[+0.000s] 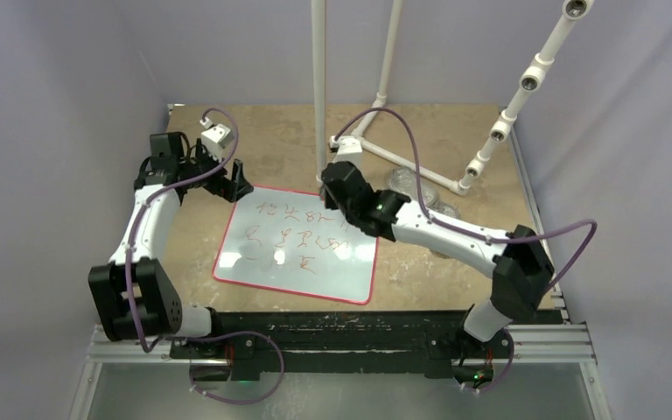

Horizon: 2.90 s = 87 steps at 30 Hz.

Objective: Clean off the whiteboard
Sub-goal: Pick up the whiteboard eraser from the center of the board, then erase the whiteboard at the whiteboard stand.

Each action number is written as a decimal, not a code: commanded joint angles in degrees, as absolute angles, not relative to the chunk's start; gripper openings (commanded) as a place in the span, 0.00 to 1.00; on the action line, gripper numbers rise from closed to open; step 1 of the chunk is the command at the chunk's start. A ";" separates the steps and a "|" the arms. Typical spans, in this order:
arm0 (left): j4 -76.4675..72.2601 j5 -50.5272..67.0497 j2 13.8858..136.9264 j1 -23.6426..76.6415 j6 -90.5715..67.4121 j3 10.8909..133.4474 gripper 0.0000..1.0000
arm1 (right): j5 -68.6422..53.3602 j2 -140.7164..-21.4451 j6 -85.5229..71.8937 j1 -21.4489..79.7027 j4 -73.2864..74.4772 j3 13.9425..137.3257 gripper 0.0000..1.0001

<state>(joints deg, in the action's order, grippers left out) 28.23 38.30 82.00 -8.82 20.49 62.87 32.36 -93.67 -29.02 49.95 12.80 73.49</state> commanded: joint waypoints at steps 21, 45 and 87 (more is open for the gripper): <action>44.90 78.93 63.17 -8.61 49.77 59.99 0.99 | 21.24 -93.25 -38.64 64.78 0.79 92.55 0.00; 17.25 57.42 70.95 -6.94 18.14 64.85 0.74 | 18.56 -95.47 -43.73 64.87 -1.13 93.96 0.00; 12.81 65.95 63.68 -4.23 14.40 48.92 0.58 | 4.11 -91.03 -59.65 55.37 -10.22 82.13 0.00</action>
